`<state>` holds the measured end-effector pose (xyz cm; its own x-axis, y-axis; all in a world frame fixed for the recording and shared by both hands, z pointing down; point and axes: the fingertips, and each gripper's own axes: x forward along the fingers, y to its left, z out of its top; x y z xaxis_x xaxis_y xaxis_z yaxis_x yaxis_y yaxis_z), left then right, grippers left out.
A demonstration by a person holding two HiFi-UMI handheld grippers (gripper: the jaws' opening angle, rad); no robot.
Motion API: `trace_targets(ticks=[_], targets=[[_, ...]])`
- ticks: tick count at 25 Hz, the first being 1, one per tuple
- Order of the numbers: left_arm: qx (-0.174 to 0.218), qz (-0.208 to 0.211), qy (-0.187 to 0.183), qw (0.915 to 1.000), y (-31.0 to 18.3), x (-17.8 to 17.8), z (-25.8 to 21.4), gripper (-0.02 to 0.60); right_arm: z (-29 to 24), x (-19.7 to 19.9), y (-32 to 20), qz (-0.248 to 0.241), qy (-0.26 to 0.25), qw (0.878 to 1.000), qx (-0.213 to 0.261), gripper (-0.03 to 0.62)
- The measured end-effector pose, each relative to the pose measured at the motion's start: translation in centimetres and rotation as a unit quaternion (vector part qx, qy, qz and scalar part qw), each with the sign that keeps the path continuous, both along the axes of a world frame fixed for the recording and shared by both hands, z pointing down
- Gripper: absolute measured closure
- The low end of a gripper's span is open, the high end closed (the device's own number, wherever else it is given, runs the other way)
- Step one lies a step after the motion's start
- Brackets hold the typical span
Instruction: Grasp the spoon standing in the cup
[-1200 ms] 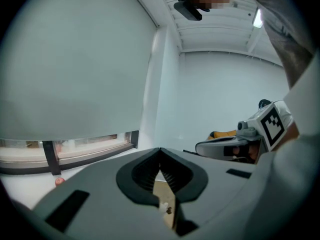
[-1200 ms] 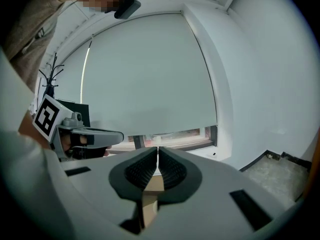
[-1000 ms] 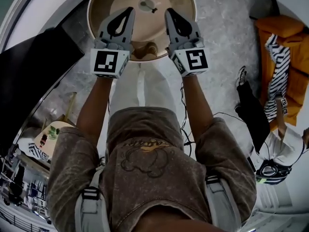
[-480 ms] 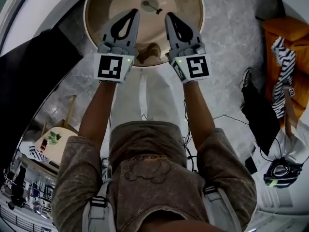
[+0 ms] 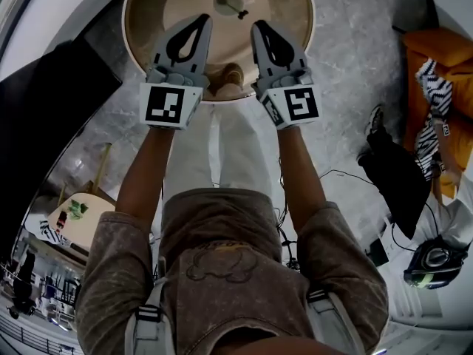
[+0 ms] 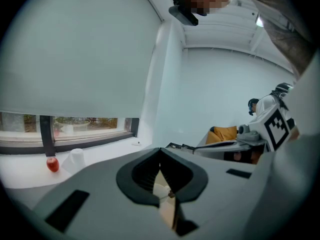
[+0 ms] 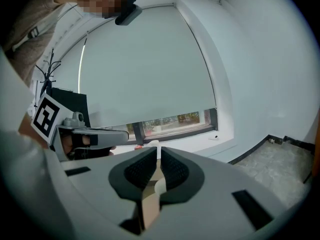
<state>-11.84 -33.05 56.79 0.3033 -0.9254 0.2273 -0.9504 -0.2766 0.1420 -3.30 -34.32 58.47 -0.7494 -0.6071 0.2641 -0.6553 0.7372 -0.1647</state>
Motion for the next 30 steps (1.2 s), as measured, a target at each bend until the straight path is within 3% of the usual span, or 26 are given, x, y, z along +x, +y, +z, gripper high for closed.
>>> trace_targets(ticks=[2, 9, 21, 30], targets=[[0.0, 0.0, 0.004, 1.0, 0.0, 0.0, 0.0, 0.565, 0.5, -0.1, 0.0, -0.002, 0.001, 1.0, -0.004, 0.565], [-0.008, 0.003, 0.011, 0.9999, 0.4, 0.2, 0.4, 0.565, 2.9, -0.7, 0.8, -0.016, 0.001, 0.998, -0.055, 0.368], [-0.012, 0.008, 0.011, 0.9998, 0.7, 0.6, 1.2, 0.565, 8.4, -0.2, 0.5, -0.013, 0.033, 0.994, -0.106, 0.372], [-0.018, 0.014, 0.008, 0.9997, 1.3, 1.1, 1.8, 0.565, 14.3, -0.6, -1.0, -0.008, 0.059, 0.983, -0.176, 0.378]])
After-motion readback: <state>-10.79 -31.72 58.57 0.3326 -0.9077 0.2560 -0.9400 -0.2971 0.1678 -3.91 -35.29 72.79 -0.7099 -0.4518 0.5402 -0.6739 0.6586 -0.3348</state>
